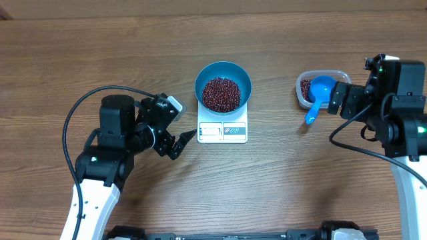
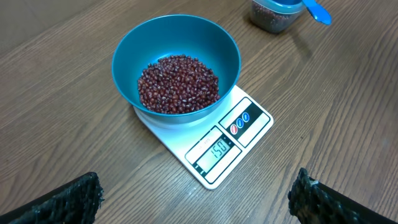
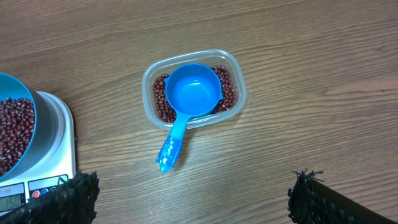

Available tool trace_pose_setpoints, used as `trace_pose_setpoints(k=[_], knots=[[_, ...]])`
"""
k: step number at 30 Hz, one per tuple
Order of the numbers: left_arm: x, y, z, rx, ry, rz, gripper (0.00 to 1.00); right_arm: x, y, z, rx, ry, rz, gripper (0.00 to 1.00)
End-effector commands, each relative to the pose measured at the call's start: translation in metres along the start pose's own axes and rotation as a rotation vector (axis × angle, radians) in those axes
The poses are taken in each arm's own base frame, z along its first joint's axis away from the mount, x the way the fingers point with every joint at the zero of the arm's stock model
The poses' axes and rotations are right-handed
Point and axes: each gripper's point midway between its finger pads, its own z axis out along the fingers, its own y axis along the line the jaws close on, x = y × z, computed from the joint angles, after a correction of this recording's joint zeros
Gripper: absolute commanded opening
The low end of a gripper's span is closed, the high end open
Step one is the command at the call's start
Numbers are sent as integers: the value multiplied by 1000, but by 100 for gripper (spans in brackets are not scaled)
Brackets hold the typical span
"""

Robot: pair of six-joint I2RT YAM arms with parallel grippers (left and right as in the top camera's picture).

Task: Scoop item into bowl and weigh 150g on scale

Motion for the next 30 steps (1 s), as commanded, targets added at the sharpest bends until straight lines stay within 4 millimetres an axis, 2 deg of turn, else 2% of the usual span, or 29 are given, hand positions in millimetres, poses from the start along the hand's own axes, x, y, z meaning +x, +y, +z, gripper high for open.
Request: trace_pose_setpoints(k=[1,30], knots=[[1,2,-1,-6,-3,16,100,-11,-1,-8,4,-38,-1,100],[3,2,1,-2,6,10,100,-11,-1,-8,4,-38,-1,100]])
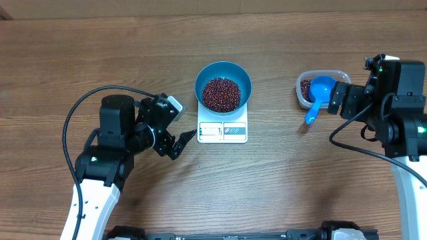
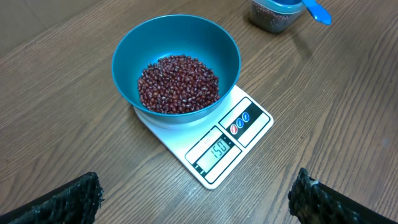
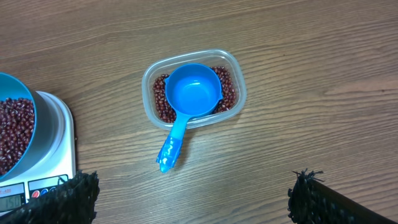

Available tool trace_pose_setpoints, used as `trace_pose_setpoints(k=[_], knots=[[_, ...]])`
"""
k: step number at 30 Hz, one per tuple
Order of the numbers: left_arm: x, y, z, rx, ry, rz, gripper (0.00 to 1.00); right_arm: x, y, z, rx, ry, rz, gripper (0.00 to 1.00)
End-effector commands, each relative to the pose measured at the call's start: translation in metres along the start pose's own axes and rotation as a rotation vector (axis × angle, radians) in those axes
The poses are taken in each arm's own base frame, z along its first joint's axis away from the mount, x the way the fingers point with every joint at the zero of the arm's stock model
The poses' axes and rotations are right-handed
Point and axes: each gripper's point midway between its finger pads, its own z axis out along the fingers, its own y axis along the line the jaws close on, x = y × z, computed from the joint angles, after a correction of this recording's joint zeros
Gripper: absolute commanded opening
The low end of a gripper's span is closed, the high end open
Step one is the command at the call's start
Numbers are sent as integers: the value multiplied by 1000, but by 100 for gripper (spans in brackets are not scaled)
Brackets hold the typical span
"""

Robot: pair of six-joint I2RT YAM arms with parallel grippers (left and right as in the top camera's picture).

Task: Scoop item into bowl and weigh 150g on scale

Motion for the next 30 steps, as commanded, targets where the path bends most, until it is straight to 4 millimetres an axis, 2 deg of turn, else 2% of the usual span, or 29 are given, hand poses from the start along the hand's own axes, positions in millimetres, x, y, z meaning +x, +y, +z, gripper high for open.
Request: trace_pose_setpoints(k=[1,8,22,30], knots=[[4,3,3,0,10,7,100,-11,-1,-8,4,-39,-1,100],[19,6,19,27,67,-29,100,-11,-1,-8,4,-39,-1,100],[60,14,62,94,206,-118,99,-11,-1,-8,4,-39,-1,100],[76,17,78,114,250,-145,99,-11,-1,-8,4,-39,-1,100]])
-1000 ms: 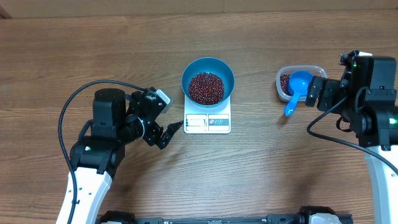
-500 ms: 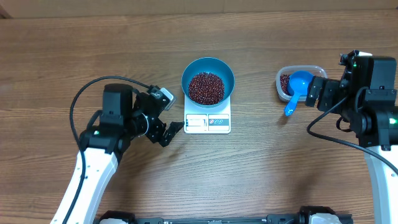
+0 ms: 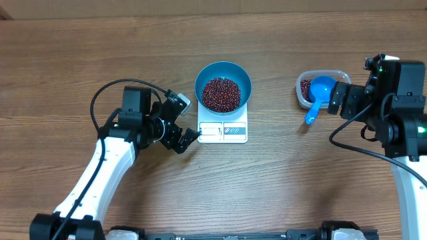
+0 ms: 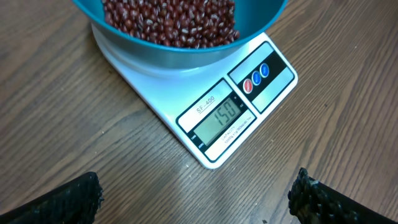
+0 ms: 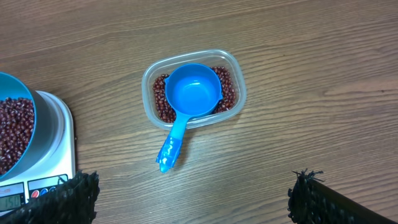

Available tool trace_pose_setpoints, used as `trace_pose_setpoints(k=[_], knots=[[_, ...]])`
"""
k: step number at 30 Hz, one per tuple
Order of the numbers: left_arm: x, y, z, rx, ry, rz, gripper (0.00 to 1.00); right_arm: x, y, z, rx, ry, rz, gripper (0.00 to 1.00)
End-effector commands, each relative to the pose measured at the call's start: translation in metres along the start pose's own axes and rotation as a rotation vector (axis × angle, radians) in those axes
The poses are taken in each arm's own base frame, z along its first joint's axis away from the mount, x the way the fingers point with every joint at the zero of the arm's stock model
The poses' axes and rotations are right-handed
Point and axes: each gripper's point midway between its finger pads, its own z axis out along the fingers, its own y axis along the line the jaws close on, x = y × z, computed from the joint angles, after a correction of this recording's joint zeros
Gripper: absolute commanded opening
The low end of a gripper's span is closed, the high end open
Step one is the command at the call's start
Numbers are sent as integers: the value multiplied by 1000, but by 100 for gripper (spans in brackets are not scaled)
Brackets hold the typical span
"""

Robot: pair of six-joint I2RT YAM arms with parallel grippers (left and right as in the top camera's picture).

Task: Scoop item into bowl and weigh 150g on scale
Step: 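Move the left gripper forward toward the scale display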

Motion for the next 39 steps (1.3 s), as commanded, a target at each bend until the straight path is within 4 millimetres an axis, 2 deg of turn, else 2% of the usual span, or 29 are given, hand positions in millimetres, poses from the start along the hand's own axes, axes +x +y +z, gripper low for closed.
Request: trace_pose_setpoints(k=[1,11,17,25,33,39], knots=[[8,4,7,8,22,-2,99,-11,-1,-8,4,-39,2,100],[24,6,23,35,79,-38,100,-11,-1,-8,4,-39,2,100],[25,7,25,36,81,-40,99,-11,-1,-8,4,-39,2,100],[29,24,25,-70,115,-119,99,-11,-1,-8,4,-39,2,100],[25,14,36,-123,149,-67,100,-11,-1,-8,4,-39,2,100],[25,1,44,-179,182,-98,100,-11,-1,-8,4,-39,2,100]])
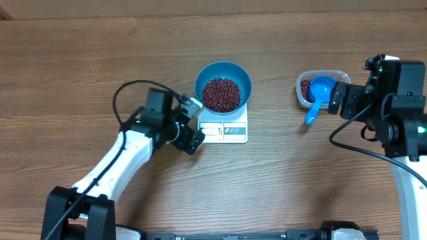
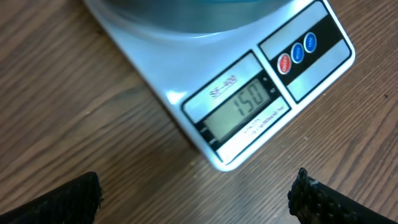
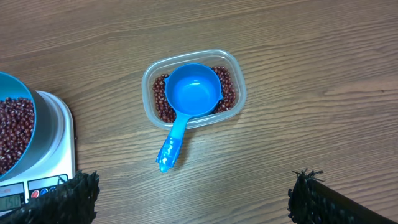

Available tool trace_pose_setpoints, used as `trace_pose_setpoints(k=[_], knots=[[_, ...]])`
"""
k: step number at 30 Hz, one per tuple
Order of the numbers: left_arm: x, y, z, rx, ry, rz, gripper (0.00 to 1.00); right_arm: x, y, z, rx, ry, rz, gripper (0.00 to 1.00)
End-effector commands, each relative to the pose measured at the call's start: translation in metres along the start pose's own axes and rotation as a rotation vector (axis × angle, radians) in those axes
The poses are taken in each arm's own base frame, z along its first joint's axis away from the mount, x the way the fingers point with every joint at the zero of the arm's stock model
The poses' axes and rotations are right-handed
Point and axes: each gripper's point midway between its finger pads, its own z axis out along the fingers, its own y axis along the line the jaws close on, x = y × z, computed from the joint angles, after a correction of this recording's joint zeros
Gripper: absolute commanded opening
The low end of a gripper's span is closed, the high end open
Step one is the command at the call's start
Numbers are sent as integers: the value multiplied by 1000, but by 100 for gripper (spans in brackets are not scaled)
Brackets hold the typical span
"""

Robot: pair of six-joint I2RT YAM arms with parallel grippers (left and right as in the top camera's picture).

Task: Scoop item into bowl and weigh 150g on scale
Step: 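Move the left gripper forward toward the scale display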

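Note:
A teal bowl point(image 1: 223, 87) of red beans sits on the white scale point(image 1: 223, 131), whose display point(image 2: 242, 108) reads 150. My left gripper point(image 1: 198, 138) hovers open just left of the scale's front, its fingertips point(image 2: 317, 198) wide apart with nothing between them. A clear tub of beans point(image 3: 194, 88) at the right holds the blue scoop point(image 3: 189, 99), its handle hanging over the near rim. My right gripper point(image 1: 339, 100) stands open beside the tub, empty.
Brown wooden table point(image 1: 100, 60) all round. The black cable point(image 1: 130, 90) of the left arm loops above its wrist. The right arm's body point(image 1: 400, 107) fills the far right edge.
My left gripper has moved closer to the scale, so the display fills more of its wrist view and the bowl is nearly out of frame. The right arm has not moved.
The left gripper first hung open well left of the scale with bowl and display reading 150 in view, and stayed there. Then it stood nearer the scale, and now nearer still. The scoop rested in the tub and the right gripper stayed open throughout.

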Motion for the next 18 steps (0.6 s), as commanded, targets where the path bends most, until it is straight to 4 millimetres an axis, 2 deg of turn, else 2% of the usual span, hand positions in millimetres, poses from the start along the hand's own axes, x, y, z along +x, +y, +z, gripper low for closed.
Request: trace_pose_setpoints(k=[1,12,18], knots=[[5,3,5,-79,36,-85,99,-11,-1,-8,4,-39,2,100],[5,-12,10,-91,45,-283,99,-11,-1,-8,4,-39,2,100],[4,-20,17,-103,53,-252,100,-11,-1,-8,4,-39,2,100]])
